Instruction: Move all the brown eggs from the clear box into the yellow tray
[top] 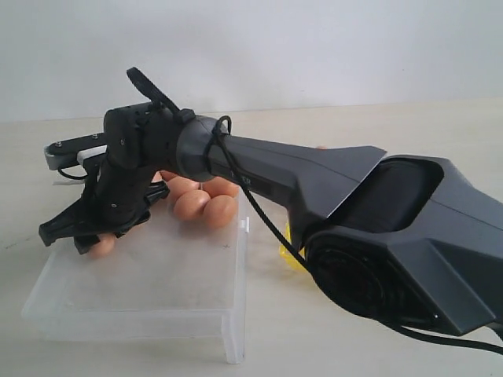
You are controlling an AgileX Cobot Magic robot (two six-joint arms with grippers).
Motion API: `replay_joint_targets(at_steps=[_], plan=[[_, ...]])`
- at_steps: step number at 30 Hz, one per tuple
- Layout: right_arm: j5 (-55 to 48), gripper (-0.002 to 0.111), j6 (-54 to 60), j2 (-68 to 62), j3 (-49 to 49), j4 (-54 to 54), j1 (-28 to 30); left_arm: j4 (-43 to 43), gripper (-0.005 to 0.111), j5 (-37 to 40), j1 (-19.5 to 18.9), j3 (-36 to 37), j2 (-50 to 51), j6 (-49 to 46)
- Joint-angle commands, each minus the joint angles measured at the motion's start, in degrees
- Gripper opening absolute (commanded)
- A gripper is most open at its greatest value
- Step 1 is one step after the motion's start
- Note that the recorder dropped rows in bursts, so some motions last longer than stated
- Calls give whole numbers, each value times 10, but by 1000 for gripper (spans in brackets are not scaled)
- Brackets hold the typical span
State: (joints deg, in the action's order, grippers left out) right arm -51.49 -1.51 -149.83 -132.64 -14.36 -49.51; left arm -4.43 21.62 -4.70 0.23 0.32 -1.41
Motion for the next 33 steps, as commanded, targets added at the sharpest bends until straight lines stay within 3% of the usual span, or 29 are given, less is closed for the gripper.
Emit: replay_joint_targets(at_steps=[1,8,10,12,16,33], plan=[[28,54,-7,-10,-3,5,0,4,0,0,3,-2,-3,1],[54,53,-18,-12,-3,19,3,4,0,0,3,-2,-3,1],[54,48,-18,-12,-3,29,3,4,0,0,3,-2,-3,1],[55,37,-13,-12,-3,30,3,4,0,0,3,-2,-3,1],[62,0,12,-12,-3,29,3,4,0,0,3,-2,-3,1],[40,0,93,83,-3,35,-5,4,0,0,3,-2,-3,1]])
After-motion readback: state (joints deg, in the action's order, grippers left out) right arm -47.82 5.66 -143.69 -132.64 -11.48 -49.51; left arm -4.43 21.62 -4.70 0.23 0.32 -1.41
